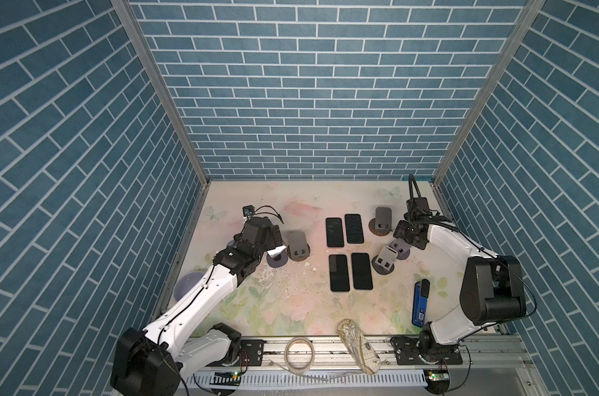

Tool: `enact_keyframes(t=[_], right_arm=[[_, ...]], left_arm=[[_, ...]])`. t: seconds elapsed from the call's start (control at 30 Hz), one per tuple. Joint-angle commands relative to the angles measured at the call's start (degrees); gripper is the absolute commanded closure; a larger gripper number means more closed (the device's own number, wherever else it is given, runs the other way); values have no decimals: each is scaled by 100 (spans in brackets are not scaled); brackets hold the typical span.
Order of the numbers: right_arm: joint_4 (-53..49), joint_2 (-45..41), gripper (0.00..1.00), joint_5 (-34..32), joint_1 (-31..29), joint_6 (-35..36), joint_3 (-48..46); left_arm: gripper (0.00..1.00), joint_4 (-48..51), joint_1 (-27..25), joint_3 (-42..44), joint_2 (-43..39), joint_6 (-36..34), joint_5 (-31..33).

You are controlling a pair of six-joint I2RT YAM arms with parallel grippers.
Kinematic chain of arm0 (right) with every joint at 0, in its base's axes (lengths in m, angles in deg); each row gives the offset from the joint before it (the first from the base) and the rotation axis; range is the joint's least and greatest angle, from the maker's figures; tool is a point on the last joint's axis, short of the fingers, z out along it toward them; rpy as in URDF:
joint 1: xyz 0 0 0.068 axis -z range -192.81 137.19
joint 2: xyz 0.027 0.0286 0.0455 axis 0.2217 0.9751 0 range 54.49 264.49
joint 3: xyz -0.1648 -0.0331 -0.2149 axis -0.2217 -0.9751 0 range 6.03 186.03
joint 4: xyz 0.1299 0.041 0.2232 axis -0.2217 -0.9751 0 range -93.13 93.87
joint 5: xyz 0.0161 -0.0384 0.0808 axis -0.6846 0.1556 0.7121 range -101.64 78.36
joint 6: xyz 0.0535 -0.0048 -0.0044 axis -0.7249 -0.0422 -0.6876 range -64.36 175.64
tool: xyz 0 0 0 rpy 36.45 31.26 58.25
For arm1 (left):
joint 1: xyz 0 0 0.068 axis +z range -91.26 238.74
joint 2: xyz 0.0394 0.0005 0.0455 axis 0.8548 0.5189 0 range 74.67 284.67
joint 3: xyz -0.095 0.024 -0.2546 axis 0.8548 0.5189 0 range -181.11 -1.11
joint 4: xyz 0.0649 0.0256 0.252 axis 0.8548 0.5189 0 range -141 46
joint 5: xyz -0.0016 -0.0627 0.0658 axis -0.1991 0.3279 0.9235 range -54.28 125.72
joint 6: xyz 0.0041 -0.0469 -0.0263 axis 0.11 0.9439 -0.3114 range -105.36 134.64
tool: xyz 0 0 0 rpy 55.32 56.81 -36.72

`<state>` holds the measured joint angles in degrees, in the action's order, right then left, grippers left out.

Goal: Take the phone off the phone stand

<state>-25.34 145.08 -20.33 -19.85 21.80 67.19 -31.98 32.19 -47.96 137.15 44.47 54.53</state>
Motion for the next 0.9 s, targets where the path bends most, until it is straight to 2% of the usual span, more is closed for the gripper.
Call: enact_keyframes(t=[0.0, 0.57, 0.87], right_arm=[[-23, -248, 23, -7, 23, -113, -131], [2, -1171, 20, 68, -50, 182, -322], [216, -1554, 20, 98, -286, 343, -456]], left_arm=[[0, 84, 7, -109, -6, 32, 53], [0, 228, 1, -126, 35, 199, 167], [0, 1013, 1, -541, 443, 381, 504]])
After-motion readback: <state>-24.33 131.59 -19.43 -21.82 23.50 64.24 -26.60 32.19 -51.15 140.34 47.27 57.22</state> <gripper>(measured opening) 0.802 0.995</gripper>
